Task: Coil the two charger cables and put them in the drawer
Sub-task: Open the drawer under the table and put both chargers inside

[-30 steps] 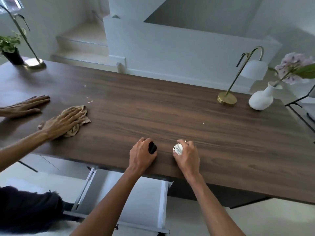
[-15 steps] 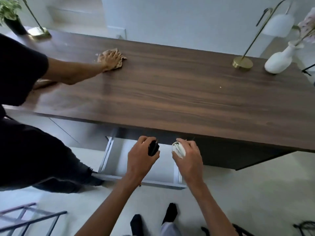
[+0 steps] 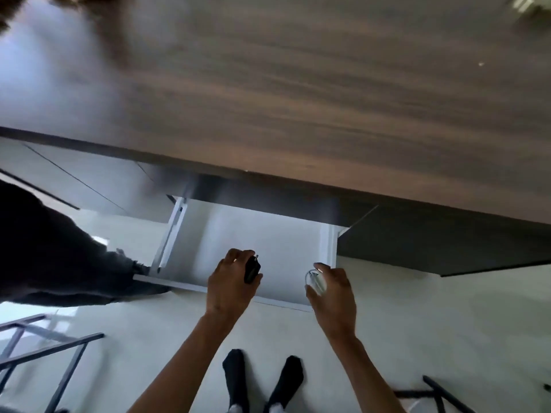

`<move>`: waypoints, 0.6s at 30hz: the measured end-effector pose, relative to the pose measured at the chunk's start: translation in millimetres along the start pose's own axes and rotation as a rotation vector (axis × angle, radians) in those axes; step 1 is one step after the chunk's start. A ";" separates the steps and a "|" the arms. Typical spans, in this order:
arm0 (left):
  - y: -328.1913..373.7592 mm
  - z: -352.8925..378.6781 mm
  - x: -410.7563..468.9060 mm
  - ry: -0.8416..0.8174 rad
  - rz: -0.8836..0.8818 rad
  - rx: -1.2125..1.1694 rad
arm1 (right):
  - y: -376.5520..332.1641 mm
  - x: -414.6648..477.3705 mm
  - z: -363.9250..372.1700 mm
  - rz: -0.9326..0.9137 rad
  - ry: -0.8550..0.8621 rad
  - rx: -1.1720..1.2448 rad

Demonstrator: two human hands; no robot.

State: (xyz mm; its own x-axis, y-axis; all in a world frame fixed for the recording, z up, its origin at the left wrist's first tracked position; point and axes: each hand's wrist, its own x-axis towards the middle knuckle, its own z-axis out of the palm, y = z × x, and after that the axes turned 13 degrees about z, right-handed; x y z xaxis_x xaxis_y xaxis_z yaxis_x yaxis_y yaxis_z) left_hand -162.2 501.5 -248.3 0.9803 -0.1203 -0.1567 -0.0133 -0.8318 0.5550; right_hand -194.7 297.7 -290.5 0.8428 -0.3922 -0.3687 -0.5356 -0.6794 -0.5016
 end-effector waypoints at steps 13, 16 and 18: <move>-89.3 141.8 79.4 0.003 -0.018 0.066 | 56.6 115.4 141.0 0.047 -0.088 -0.202; -100.6 157.0 81.6 -0.022 -0.007 0.070 | 63.7 130.3 166.3 0.053 -0.108 -0.261; -108.7 164.8 82.8 -0.038 -0.017 0.075 | 65.8 138.1 181.2 0.027 -0.119 -0.309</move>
State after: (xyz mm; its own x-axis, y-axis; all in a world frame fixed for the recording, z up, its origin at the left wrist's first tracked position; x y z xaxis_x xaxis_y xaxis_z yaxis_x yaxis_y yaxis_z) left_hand -112.1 492.6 -456.3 0.9724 -0.1253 -0.1967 -0.0132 -0.8717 0.4899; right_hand -123.3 311.2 -516.2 0.8064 -0.3499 -0.4768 -0.5007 -0.8330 -0.2355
